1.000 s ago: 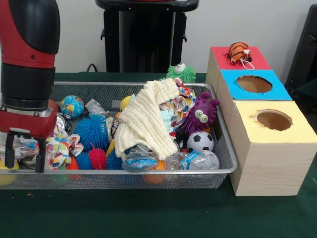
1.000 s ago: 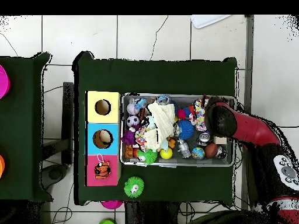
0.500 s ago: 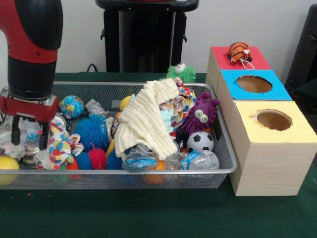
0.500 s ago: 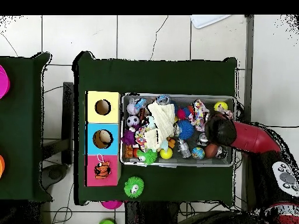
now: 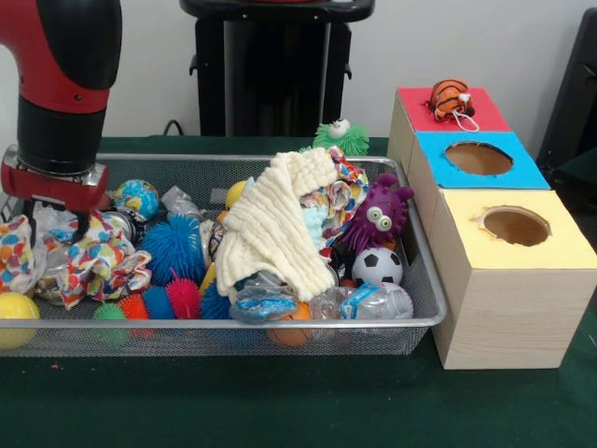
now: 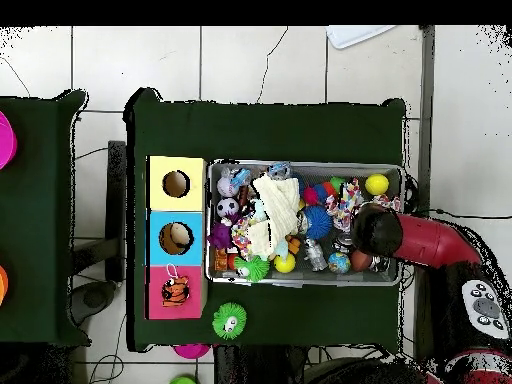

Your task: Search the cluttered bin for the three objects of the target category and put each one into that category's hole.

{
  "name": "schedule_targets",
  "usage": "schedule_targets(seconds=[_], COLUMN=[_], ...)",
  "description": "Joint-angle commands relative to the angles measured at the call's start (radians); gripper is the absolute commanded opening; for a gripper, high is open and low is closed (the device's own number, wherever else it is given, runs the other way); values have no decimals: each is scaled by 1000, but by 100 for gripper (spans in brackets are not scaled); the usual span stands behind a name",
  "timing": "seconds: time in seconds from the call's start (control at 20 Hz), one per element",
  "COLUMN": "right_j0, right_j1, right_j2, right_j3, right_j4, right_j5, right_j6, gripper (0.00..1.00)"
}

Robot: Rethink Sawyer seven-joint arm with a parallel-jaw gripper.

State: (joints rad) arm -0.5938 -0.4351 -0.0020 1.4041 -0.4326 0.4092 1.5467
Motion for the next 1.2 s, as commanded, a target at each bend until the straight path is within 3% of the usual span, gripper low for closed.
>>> schedule_targets(seconds=[0.05,0.2,0.35,0.55,0.9,1.2], right_j0=[-34,-66,-70,-87,-154,-152], right_j1=[72,74,62,38,25,19], right_j2=[-5,32,40,67,189,217], right_j3=[73,111,144,215,361,413], right_j4=[48,153,232,339,537,628], right_j5=[85,115,186,209,150,129], right_j6=[140,207,211,227,237,228], gripper=[100,100,100,100,100,100])
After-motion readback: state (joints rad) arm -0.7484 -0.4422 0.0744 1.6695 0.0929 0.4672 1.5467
